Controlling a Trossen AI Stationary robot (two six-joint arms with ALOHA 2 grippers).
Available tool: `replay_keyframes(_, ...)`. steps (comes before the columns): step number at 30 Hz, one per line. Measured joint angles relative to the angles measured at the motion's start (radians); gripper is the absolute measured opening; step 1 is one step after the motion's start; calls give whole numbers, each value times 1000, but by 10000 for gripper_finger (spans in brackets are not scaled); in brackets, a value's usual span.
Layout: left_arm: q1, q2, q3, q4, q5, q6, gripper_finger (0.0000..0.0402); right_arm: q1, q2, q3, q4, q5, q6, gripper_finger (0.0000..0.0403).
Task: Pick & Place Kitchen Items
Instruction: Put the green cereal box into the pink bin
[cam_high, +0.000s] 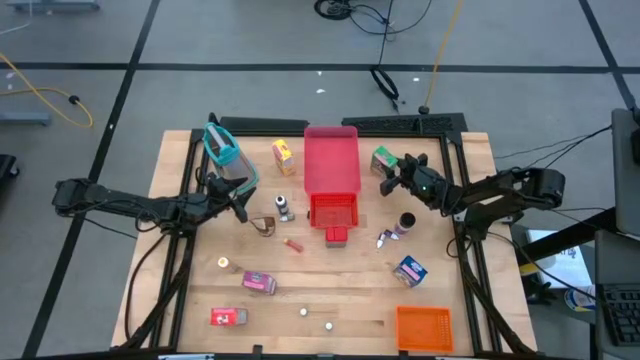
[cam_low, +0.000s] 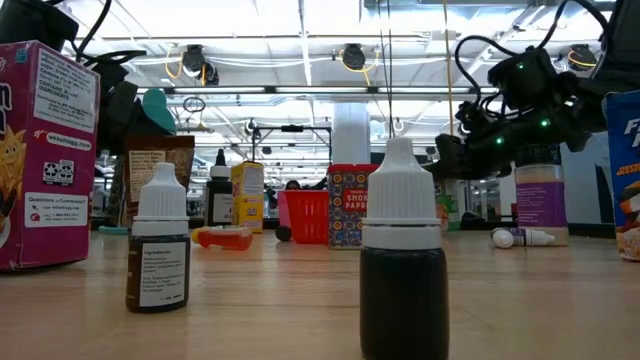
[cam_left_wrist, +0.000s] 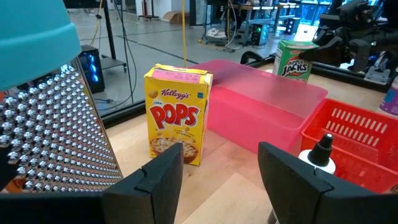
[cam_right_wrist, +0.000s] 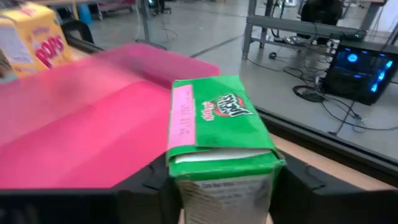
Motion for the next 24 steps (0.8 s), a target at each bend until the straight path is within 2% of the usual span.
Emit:
replay_keyframes(4, 0, 0, 0, 0, 0, -1, 209, 0, -8, 0, 17, -2, 0, 106)
replay_keyframes(7, 0, 0, 0, 0, 0, -1, 209, 0, -31, 0, 31, -25, 0, 86)
replay_keyframes(12, 0, 0, 0, 4, -2, -1, 209, 0, -103, 28, 6, -75, -28, 82)
replay_keyframes(20, 0, 0, 0, 32, -3, 1, 209, -13, -144, 263, -285, -84, -121, 83)
replay_keyframes(24, 0, 0, 0, 50, -3, 2, 209, -73, -144, 350, -326, -251, -120, 83)
